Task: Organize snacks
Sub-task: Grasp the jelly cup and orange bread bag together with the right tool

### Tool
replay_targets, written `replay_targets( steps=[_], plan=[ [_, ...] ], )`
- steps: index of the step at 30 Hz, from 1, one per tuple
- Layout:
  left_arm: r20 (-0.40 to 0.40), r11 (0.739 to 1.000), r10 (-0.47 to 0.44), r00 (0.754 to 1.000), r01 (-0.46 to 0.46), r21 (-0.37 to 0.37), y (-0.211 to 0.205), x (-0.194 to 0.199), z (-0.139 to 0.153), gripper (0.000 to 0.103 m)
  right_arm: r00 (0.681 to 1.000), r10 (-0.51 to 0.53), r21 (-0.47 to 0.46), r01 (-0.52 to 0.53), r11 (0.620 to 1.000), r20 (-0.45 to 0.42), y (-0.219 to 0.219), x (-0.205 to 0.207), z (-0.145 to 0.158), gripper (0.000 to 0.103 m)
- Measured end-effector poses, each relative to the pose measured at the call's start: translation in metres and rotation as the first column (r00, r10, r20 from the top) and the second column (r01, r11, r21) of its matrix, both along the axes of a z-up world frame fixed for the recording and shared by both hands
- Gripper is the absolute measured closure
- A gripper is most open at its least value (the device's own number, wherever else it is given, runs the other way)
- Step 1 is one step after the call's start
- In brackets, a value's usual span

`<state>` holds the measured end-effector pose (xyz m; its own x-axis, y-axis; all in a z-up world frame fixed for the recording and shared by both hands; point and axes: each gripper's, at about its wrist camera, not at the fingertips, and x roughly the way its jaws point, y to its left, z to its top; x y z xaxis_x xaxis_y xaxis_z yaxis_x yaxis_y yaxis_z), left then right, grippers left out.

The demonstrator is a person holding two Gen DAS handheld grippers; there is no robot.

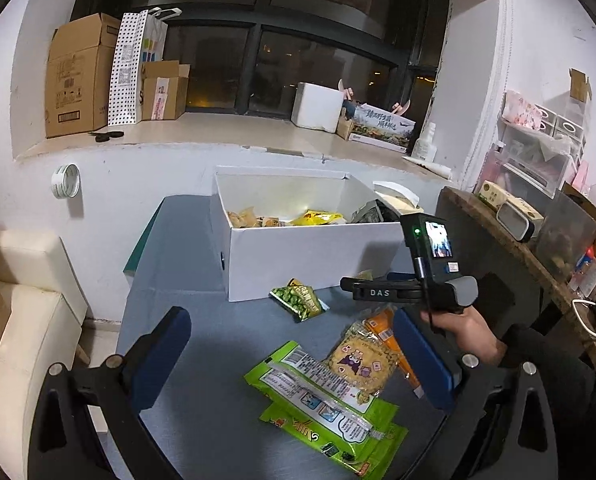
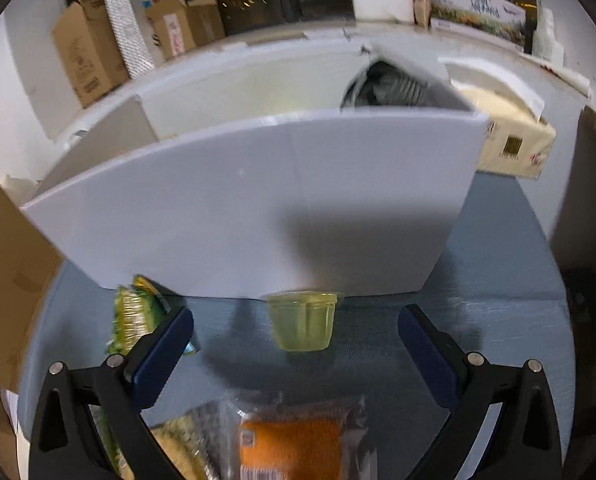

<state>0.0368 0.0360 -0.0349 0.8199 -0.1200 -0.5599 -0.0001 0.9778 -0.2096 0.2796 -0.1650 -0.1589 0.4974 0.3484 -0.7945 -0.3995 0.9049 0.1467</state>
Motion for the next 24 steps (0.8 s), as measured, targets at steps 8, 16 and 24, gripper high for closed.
replay_targets(
  steps=[8,16,24],
  plan=[
    [-0.013,1.000,0.010,1.000,-0.010,-0.005,0.001,0.002,-0.004,0.000,1.000,-0.002,-0.138,0.003,0.990,0.007,0.018,0.003,-0.011,0.053],
    [-0.047,1.000,-0.003,0.999,0.003,0.003,-0.006,0.016,-0.012,0.000,0.998,0.036,-0.077,-0.031,0.997,0.057,0.002,-0.027,0.010,0.058],
    [-0.133,0.998,-0.038,0.990,0.043,0.035,-0.033,0.068,-0.033,0.000,0.978,0.104,-0.024,-0.102,0.995,0.181,-0.037,-0.091,0.056,0.058]
  ],
)
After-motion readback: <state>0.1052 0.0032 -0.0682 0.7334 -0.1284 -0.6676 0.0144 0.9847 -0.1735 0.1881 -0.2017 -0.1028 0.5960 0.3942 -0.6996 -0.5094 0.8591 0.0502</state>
